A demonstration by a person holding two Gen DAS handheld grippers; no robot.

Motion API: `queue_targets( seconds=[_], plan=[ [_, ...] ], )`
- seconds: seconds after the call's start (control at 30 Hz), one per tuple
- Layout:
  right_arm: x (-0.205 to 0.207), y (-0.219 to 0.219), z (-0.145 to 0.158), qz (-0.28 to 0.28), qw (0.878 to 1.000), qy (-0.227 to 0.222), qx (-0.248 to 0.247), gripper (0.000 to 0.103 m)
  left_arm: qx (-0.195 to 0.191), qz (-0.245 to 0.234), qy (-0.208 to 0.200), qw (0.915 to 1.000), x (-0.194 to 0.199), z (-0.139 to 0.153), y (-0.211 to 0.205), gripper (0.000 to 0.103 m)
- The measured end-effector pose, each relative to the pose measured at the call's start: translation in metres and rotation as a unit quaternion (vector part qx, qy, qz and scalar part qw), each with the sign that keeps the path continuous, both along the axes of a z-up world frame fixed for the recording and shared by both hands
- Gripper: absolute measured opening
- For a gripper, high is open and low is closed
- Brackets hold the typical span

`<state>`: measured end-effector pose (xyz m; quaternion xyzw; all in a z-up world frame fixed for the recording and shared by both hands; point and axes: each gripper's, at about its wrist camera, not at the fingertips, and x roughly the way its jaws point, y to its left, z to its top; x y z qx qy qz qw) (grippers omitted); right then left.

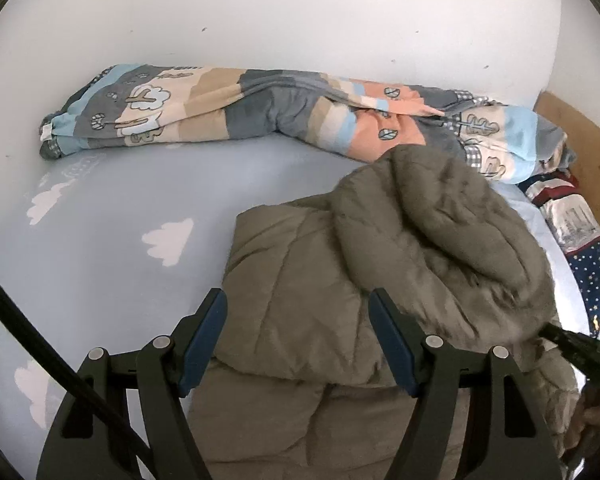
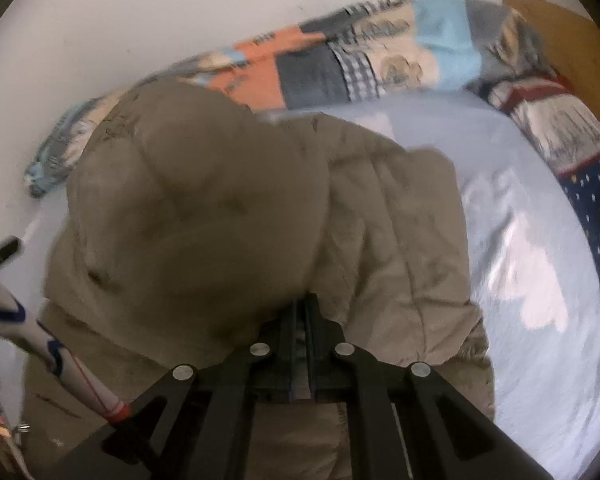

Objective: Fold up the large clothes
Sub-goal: 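Fold the held hood down over the jacket body with the right gripper, release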

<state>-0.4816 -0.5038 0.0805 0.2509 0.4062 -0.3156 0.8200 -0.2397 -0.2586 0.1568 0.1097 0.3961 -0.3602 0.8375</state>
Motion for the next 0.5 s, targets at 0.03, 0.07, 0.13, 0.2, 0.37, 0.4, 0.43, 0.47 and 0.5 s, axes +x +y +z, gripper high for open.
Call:
queue_targets(
  seconds=[0.03, 0.07, 0.13, 0.2, 0.37, 0.4, 0.43, 0.47, 0.5],
  plan=[
    [0.000, -0.002, -0.004, -0.005, 1.000, -0.003, 0.006, 0.004, 0.000, -0.006, -0.002, 1.0000, -0.003, 0.000, -0.003, 0.072],
    [0.000, -0.002, -0.004, -0.004, 1.000, -0.005, 0.010, 0.004, 0.001, -0.010, -0.003, 0.9999, -0.005, -0.001, -0.006, 0.072],
    [0.002, -0.002, 0.001, 0.005, 1.000, 0.010, 0.003, 0.005, 0.010, -0.022, -0.006, 0.9997, -0.009, -0.004, -0.013, 0.072],
    [0.000, -0.001, 0.013, 0.011, 1.000, 0.020, -0.006, 0.005, 0.016, -0.027, -0.009, 0.9995, -0.010, -0.007, -0.017, 0.072],
    [-0.010, 0.001, 0.060, 0.015, 0.999, -0.016, -0.031, 0.005, 0.016, -0.036, -0.004, 0.9992, -0.012, -0.011, -0.024, 0.072],
    [-0.008, 0.001, 0.070, 0.016, 0.999, -0.029, -0.035, 0.005, 0.018, -0.037, -0.003, 0.9992, -0.014, -0.012, -0.025, 0.072],
    [0.000, -0.001, 0.083, 0.019, 0.998, -0.048, -0.035, 0.005, 0.021, -0.039, -0.003, 0.9990, -0.015, -0.013, -0.027, 0.072],
    [0.010, -0.001, 0.092, 0.023, 0.997, -0.059, -0.033, 0.007, 0.024, -0.040, -0.005, 0.9989, -0.017, -0.013, -0.028, 0.072],
    [0.019, -0.001, 0.096, 0.027, 0.997, -0.072, -0.029, 0.010, 0.027, -0.040, -0.008, 0.9988, -0.018, -0.013, -0.028, 0.072]
  ],
)
